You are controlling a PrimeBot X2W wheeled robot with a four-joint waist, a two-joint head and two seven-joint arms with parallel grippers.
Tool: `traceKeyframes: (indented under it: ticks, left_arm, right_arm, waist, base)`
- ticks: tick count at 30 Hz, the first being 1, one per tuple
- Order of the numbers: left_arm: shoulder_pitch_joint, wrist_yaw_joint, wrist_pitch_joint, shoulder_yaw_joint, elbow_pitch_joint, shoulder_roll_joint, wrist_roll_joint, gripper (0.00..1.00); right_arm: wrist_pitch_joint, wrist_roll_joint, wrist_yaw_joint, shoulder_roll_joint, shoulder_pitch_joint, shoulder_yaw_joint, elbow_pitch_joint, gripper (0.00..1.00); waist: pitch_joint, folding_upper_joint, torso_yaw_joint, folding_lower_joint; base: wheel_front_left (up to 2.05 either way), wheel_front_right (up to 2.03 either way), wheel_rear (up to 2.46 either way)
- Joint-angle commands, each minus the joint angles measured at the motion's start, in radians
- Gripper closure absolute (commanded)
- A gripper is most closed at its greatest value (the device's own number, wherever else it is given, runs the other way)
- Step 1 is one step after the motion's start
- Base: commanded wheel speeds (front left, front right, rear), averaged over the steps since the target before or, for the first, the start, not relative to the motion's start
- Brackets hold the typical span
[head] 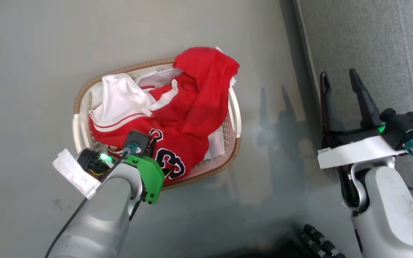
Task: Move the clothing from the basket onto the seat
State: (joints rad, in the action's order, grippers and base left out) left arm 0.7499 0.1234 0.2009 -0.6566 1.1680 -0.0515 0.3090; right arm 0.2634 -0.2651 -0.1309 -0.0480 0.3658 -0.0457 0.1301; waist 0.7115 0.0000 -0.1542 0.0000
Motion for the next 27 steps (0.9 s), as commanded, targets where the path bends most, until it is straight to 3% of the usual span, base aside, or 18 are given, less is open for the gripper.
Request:
traceKeyframes:
  ticks: [1, 11, 22, 27]
  left_arm:
    - [-0.018, 0.004, 0.017, -0.002, -0.008, -0.002, 0.010, 1.00]
    - [-0.094, 0.007, 0.066, -0.003, -0.141, -0.032, 0.026, 1.00]
    - [-0.174, 0.007, 0.063, -0.032, -0.467, -0.158, -0.030, 1.00]
    - [-0.146, 0.007, 0.007, -0.052, -0.614, -0.219, -0.037, 1.00]
  right_arm:
    - [0.002, 0.008, 0.000, -0.004, -0.020, 0.005, 0.009, 0.00]
    - [0.002, 0.041, 0.000, -0.004, -0.114, 0.018, 0.049, 0.00]
    - [0.002, 0.048, 0.000, -0.004, -0.234, 0.000, 0.081, 0.00]
    - [0.002, 0.046, 0.000, -0.004, -0.268, -0.015, 0.086, 0.00]
  waist:
    - [-0.072, 0.0000, 0.034, 0.0000]
    - [-0.304, 0.0000, 0.091, 0.0000]
    - [-0.541, 0.0000, 0.094, 0.0000]
    - [-0.616, 0.0000, 0.087, 0.0000]
  base:
    - [0.00, 0.00, 0.00]
    - [0.00, 0.00, 0.00]
    - [0.00, 0.00, 0.00]
    - [0.00, 0.00, 0.00]
